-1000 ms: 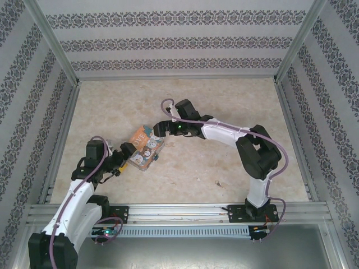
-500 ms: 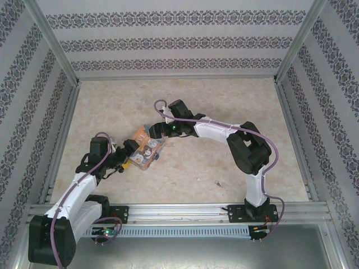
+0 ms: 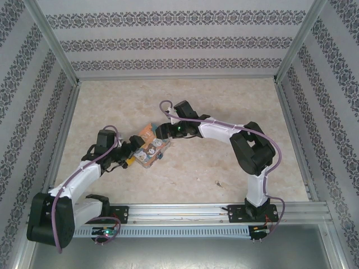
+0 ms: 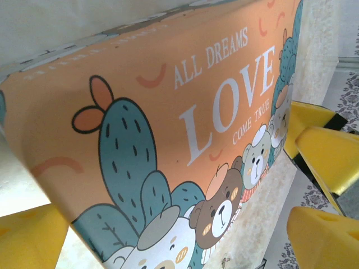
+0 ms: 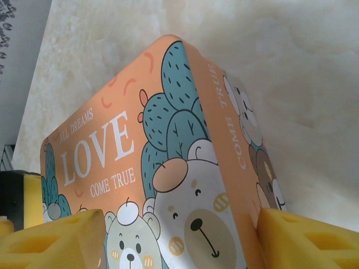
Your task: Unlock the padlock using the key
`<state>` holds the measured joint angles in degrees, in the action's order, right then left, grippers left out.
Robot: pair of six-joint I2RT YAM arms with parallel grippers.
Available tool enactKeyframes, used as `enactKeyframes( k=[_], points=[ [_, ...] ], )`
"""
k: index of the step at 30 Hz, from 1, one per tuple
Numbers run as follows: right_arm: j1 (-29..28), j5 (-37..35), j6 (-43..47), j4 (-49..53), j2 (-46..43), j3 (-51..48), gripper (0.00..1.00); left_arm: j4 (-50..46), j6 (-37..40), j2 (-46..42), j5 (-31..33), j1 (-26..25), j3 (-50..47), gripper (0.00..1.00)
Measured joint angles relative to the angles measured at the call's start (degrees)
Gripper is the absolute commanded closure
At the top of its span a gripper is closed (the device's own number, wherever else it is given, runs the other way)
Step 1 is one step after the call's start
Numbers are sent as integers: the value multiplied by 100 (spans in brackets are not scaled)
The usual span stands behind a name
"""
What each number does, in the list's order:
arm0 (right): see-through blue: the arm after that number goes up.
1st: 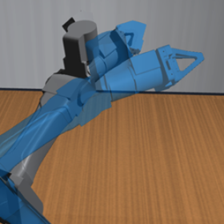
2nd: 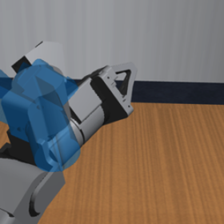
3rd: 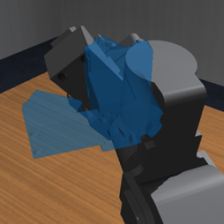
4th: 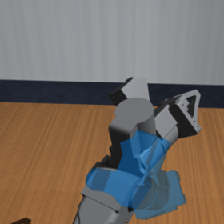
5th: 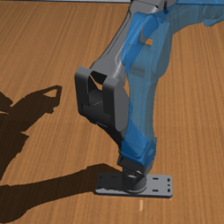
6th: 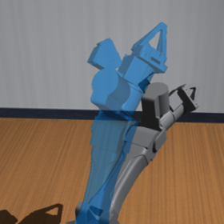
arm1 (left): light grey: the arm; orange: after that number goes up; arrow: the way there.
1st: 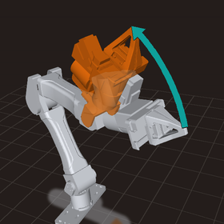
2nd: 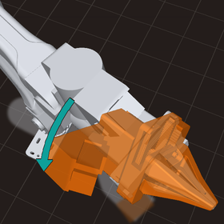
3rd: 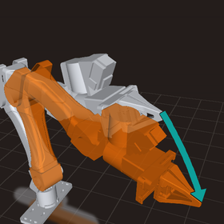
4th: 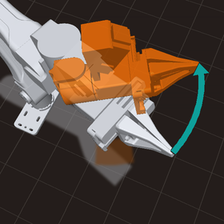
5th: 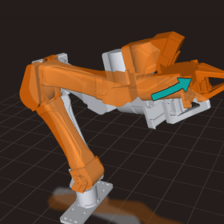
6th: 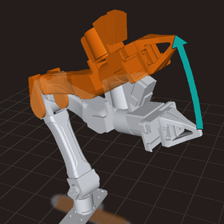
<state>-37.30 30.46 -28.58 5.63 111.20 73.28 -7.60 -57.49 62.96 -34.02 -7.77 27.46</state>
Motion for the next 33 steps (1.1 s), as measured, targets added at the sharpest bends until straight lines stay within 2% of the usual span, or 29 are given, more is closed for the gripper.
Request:
enactKeyframes(
  k=[9, 20, 33],
  points=[
    [339, -223, -46, -70, -516, -632, 30, 90, 90, 1399, 136, -402, 1060, 0],
    [748, -669, -162, -92, -1108, -1281, 30, 92, 540, 3211, 326, -776, 2850, 0],
    [793, -575, -284, -17, -1672, -1910, 30, 140, 896, 4540, 280, -901, 4374, 0]
  ],
)
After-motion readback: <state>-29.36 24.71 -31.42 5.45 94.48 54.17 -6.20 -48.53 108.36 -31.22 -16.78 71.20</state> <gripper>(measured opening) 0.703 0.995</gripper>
